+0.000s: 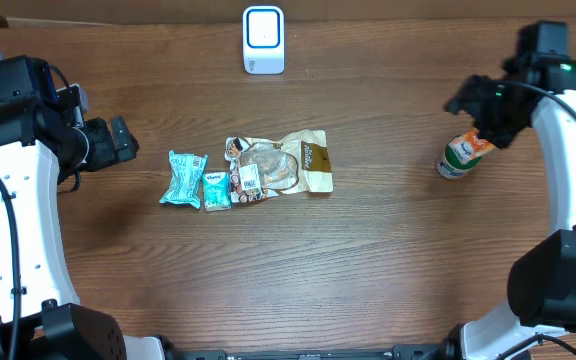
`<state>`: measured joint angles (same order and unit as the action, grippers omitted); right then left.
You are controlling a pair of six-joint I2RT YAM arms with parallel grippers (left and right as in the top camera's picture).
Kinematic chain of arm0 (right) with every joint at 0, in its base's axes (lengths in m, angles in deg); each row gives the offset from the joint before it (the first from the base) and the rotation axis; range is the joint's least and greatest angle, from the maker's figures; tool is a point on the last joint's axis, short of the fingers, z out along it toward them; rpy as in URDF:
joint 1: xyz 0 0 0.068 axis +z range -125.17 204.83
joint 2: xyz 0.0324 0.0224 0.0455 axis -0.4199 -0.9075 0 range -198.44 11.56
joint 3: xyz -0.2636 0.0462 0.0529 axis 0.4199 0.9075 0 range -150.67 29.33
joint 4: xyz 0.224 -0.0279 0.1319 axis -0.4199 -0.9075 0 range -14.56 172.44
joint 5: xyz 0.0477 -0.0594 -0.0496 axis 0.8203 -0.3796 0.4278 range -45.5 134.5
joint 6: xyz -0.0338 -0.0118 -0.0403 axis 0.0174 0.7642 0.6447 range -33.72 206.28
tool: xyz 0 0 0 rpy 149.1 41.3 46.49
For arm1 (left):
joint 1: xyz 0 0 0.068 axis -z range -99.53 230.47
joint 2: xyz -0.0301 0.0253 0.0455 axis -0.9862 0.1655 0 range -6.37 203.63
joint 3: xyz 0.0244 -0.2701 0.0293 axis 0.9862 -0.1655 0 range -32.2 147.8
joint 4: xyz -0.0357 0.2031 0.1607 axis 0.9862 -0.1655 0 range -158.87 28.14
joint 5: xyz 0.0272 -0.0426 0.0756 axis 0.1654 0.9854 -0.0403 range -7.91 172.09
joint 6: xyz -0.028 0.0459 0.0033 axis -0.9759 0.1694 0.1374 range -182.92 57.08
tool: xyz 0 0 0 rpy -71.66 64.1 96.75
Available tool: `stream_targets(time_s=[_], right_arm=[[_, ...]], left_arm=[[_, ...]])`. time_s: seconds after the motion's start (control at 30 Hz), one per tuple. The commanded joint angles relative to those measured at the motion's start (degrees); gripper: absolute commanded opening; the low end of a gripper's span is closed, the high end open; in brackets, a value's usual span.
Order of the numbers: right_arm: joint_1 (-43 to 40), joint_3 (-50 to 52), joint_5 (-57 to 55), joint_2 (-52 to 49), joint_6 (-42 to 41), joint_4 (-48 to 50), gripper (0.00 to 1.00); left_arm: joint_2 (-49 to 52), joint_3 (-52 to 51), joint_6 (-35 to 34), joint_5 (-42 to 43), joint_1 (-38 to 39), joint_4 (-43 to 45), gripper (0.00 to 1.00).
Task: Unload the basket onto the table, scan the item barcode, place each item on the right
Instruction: 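Carry the orange pack right and drop it by the green tub, then reach the right gripper to the bread bag and grasp it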
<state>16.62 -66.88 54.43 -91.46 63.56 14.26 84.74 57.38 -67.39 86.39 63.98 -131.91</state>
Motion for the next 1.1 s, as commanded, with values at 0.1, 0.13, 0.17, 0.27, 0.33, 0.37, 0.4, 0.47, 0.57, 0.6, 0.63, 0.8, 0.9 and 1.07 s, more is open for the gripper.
stream_targets(time_s=[0.1, 0.13, 0.17, 0.27, 0.33, 0.37, 0.4, 0.47, 0.57, 0.6, 0.63, 0.8, 0.9, 1.07], right_arm=[[9.73, -1.25, 9.22, 0.00, 2.64, 2.12, 0.76], [11.06, -1.16, 9.22, -0.39, 2.64, 2.40, 0.78], [12.76, -0.90, 9.20, -0.81, 2.64, 2.97, 0.78], [17.75, 1.44, 9.29, -2.93, 2.58, 6.34, 0.86], [19.65, 2.69, 9.42, -4.76, 1.62, 7.89, 0.94], [20.44, 3.10, 10.03, -5.90, 1.55, 8.61, 0.96], [21.09, 3.26, 10.95, -7.02, 1.60, 9.14, 0.98], [22.25, 3.26, 12.83, -9.57, 2.01, 10.08, 1.00], [23.52, 3.26, 13.79, -13.55, 2.86, 11.04, 1.00], [23.65, 3.26, 14.03, -14.75, 3.39, 11.13, 1.00], [23.63, 3.26, 14.49, -15.65, 3.76, 11.17, 1.00], [23.63, 3.26, 20.26, -19.45, 6.75, 13.18, 1.00], [24.30, 3.26, 22.47, -21.53, 6.73, 15.08, 1.00], [25.57, 3.28, 24.39, -24.15, 6.69, 15.93, 1.00]], left_arm=[[-0.48, 0.24, 0.20, 0.17, 0.37, 0.02, 1.00], [-0.48, 0.24, 0.20, 0.17, 0.37, 0.02, 1.00], [-0.48, 0.24, 0.20, 0.17, 0.37, 0.02, 1.00], [-0.48, 0.24, 0.20, 0.17, 0.37, 0.04, 1.00], [-0.48, 0.24, 0.20, 0.17, 0.37, 0.04, 1.00], [-0.48, 0.24, 0.20, 0.17, 0.37, 0.04, 0.99], [-0.48, 0.24, 0.20, 0.17, 0.37, 0.04, 1.00], [-0.48, 0.24, 0.20, 0.17, 0.37, 0.04, 1.00], [-0.48, 0.24, 0.20, 0.17, 0.37, 0.02, 1.00], [-0.48, 0.24, 0.20, 0.17, 0.37, 0.04, 1.00], [-0.48, 0.24, 0.20, 0.17, 0.37, 0.02, 1.00], [-0.48, 0.24, 0.20, 0.17, 0.37, 0.04, 1.00], [-0.48, 0.24, 0.20, 0.17, 0.37, 0.02, 1.00], [-0.48, 0.24, 0.20, 0.17, 0.37, 0.02, 1.00]])
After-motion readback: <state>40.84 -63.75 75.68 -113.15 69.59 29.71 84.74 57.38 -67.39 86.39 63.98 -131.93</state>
